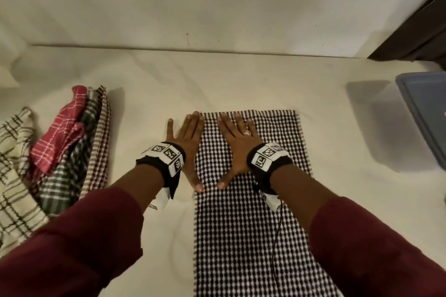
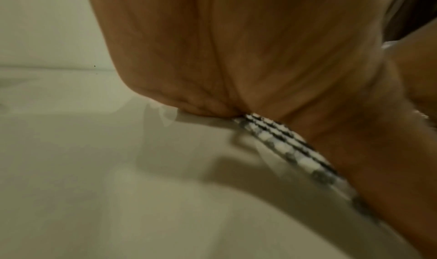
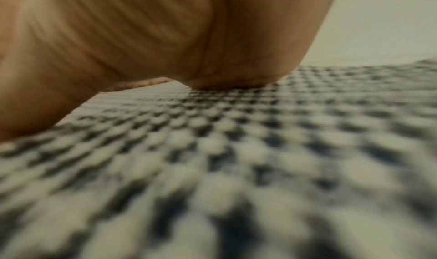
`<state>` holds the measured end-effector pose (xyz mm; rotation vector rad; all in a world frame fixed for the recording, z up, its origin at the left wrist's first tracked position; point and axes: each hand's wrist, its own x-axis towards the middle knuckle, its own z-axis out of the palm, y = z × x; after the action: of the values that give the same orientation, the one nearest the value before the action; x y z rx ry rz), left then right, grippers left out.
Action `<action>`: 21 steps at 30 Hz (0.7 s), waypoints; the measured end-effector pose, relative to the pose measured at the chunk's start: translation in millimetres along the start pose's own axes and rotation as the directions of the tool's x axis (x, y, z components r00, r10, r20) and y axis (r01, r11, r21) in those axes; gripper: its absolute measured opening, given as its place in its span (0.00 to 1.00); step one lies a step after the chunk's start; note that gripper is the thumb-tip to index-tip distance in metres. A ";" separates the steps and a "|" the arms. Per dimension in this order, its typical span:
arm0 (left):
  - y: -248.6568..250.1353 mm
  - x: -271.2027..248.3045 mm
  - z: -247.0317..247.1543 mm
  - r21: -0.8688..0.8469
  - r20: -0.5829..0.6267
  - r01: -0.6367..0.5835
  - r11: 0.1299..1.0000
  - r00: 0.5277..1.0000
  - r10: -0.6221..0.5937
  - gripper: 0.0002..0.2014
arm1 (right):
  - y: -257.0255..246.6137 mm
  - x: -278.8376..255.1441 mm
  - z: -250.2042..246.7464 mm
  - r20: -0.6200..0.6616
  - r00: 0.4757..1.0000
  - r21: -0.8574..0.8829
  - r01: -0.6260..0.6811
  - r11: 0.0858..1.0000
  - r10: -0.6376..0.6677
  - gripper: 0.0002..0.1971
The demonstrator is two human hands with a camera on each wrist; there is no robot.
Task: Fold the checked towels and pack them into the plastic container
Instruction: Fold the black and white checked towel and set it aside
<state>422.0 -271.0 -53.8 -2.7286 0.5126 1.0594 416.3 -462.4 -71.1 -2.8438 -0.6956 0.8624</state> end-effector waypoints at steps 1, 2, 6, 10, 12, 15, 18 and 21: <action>0.5 0.3 -0.8 -0.005 -0.004 0.004 1.000 1.000 -0.004 0.88 | 13.9 -7.3 -0.2 -0.001 0.999 0.003 -0.039 0.999 0.039 0.82; 0.3 -0.1 -2.0 -0.008 -0.002 0.009 1.000 1.000 -0.009 0.88 | 29.0 -15.7 -0.5 -0.001 0.996 0.023 -0.087 0.996 0.087 0.81; 1.9 -9.8 -9.6 0.004 0.020 0.012 1.000 1.000 -0.012 0.88 | 86.7 -58.0 -6.2 0.046 0.952 0.120 -0.306 0.945 0.302 0.81; 14.0 -33.6 -20.0 0.000 -0.063 -0.030 1.000 0.998 0.030 0.84 | 68.5 -94.1 -0.6 0.056 0.954 0.107 -0.300 0.948 0.295 0.82; 25.4 -57.5 -7.1 -0.008 -0.115 -0.100 0.995 0.988 0.099 0.81 | 25.8 -110.6 14.1 0.048 0.989 0.101 -0.145 0.984 0.141 0.82; 55.5 -106.3 40.0 0.031 -0.031 -0.176 0.984 0.984 0.177 0.77 | -51.3 -129.5 48.5 0.037 0.995 0.083 0.088 0.993 -0.091 0.84; 78.6 -133.6 87.1 0.040 0.109 -0.122 0.992 0.987 0.117 0.80 | -98.5 -129.6 85.9 0.071 0.989 0.031 0.130 0.991 -0.132 0.86; 85.5 -139.8 102.5 0.064 0.076 -0.046 0.997 0.996 0.041 0.83 | -106.0 -134.7 101.6 0.060 0.994 0.029 0.087 0.996 -0.089 0.85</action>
<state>230.1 -286.2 -36.9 -2.6211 0.5874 1.1294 219.3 -432.9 -65.6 -2.7505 -0.8039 0.9418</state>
